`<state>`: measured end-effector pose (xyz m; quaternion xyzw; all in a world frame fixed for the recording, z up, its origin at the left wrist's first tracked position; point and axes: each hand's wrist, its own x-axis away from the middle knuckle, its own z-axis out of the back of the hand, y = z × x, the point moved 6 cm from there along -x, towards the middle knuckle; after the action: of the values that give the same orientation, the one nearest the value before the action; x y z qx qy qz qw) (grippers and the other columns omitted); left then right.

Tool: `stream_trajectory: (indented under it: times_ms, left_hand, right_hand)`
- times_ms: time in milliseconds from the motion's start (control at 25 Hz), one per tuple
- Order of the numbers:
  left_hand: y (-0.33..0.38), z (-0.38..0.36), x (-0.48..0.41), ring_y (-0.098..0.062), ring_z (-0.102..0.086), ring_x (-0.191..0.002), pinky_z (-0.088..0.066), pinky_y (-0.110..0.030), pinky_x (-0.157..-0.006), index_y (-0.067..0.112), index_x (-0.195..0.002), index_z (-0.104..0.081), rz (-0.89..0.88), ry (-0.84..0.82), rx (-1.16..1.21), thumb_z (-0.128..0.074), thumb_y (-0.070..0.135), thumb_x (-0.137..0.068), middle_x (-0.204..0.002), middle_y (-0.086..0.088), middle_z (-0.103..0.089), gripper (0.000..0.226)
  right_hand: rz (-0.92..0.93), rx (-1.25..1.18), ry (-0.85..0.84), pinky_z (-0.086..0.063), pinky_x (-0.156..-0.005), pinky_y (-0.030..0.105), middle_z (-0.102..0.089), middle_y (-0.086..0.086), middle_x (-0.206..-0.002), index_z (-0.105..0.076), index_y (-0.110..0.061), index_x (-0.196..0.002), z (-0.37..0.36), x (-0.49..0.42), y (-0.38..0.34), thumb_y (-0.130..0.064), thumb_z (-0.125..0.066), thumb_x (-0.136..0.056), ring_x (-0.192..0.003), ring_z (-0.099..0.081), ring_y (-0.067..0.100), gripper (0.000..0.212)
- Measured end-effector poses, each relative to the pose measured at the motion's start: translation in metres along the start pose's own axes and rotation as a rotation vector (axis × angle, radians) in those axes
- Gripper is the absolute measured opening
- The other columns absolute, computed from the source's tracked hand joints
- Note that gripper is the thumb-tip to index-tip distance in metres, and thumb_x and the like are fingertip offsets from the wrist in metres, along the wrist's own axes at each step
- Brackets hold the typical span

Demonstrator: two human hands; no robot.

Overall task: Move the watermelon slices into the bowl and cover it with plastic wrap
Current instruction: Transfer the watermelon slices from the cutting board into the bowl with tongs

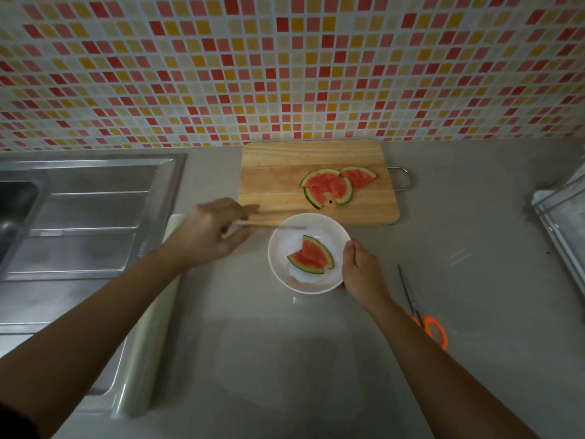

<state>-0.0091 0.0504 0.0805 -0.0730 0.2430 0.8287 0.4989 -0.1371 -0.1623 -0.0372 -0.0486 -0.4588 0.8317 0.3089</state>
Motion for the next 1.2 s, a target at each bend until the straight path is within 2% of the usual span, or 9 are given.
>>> stream_trajectory:
  times_ms: [80,160,280,480,600,720,960,1120,1200]
  left_hand:
    - [-0.037,-0.011,-0.018,-0.01,-0.053,-0.061,-0.041,-0.021,-0.064,0.014,-0.1,-0.072,0.446,0.036,0.092,-0.063,0.034,-0.082,-0.079,-0.006,-0.071,0.028]
    - [-0.067,-0.04,-0.027,-0.011,-0.051,-0.058,-0.041,-0.023,-0.059,0.015,-0.089,-0.074,0.917,-0.016,0.348,-0.069,0.034,-0.079,-0.075,-0.002,-0.07,0.022]
    - [-0.084,-0.082,-0.032,-0.013,-0.039,-0.047,-0.034,-0.02,-0.042,0.003,-0.086,-0.069,1.26,-0.074,0.708,-0.071,0.025,-0.078,-0.074,-0.009,-0.066,0.023]
    - [-0.083,-0.109,-0.047,-0.011,-0.027,-0.045,-0.022,-0.017,-0.036,0.0,-0.095,-0.063,1.318,-0.121,0.917,-0.066,0.018,-0.08,-0.071,-0.011,-0.065,0.023]
    - [-0.084,-0.107,-0.057,-0.012,-0.033,-0.045,-0.027,-0.02,-0.039,0.004,-0.09,-0.066,1.266,-0.095,0.784,-0.069,0.017,-0.077,-0.068,-0.007,-0.062,0.019]
    - [-0.082,-0.097,-0.063,-0.013,-0.039,-0.045,-0.033,-0.021,-0.041,0.009,-0.081,-0.068,1.192,-0.048,0.672,-0.073,0.02,-0.073,-0.064,-0.003,-0.062,0.015]
    - [-0.074,-0.103,-0.065,-0.014,-0.034,-0.046,-0.028,-0.023,-0.043,0.001,-0.084,-0.066,1.176,-0.155,0.725,-0.069,0.014,-0.076,-0.067,-0.008,-0.059,0.015]
    - [-0.071,-0.104,-0.063,-0.011,-0.029,-0.045,-0.024,-0.017,-0.035,0.001,-0.085,-0.066,1.223,-0.143,0.812,-0.068,0.01,-0.078,-0.064,-0.006,-0.053,0.011]
    - [-0.071,-0.101,-0.059,-0.008,-0.029,-0.039,-0.021,-0.015,-0.031,0.001,-0.084,-0.066,1.28,-0.131,0.871,-0.068,0.009,-0.079,-0.063,-0.005,-0.052,0.009]
  right_hand:
    - [0.005,-0.002,-0.002,-0.037,-0.051,0.021,-0.053,-0.008,-0.067,-0.053,-0.019,-0.086,0.0,0.0,-0.001,-0.029,-0.028,-0.1,-0.062,-0.053,0.005,0.03]
    - [0.008,-0.005,0.0,-0.038,-0.055,0.024,-0.054,-0.007,-0.069,-0.054,-0.018,-0.088,-0.001,0.0,-0.001,-0.029,-0.028,-0.1,-0.063,-0.054,0.008,0.031]
    - [-0.008,-0.007,0.004,-0.044,-0.059,0.027,-0.054,-0.008,-0.068,-0.053,-0.019,-0.086,-0.001,-0.001,0.001,-0.03,-0.028,-0.099,-0.064,-0.056,0.01,0.03]
    - [-0.028,-0.034,-0.017,-0.053,-0.05,0.028,-0.056,-0.007,-0.068,-0.053,-0.019,-0.087,-0.002,0.0,0.001,-0.032,-0.027,-0.099,-0.063,-0.061,0.01,0.031]
    - [-0.046,-0.063,-0.03,-0.056,-0.047,0.029,-0.058,-0.007,-0.071,-0.052,-0.021,-0.089,-0.002,0.001,0.0,-0.032,-0.027,-0.099,-0.064,-0.063,0.011,0.03]
    - [-0.046,-0.056,-0.034,-0.058,-0.054,0.036,-0.058,-0.005,-0.072,-0.053,-0.019,-0.09,-0.001,0.001,0.0,-0.032,-0.027,-0.099,-0.067,-0.064,0.015,0.03]
    - [-0.038,-0.057,-0.045,-0.057,-0.047,0.032,-0.059,0.0,-0.073,-0.053,-0.017,-0.091,0.0,0.001,-0.003,-0.031,-0.027,-0.1,-0.064,-0.064,0.016,0.031]
    - [-0.027,-0.036,-0.025,-0.059,-0.059,0.042,-0.063,0.008,-0.08,-0.056,-0.012,-0.094,0.0,0.0,-0.004,-0.031,-0.028,-0.099,-0.07,-0.065,0.021,0.034]
    - [-0.037,-0.046,-0.037,-0.059,-0.058,0.042,-0.062,0.006,-0.079,-0.055,-0.014,-0.095,-0.001,-0.001,-0.003,-0.031,-0.027,-0.099,-0.07,-0.065,0.021,0.033]
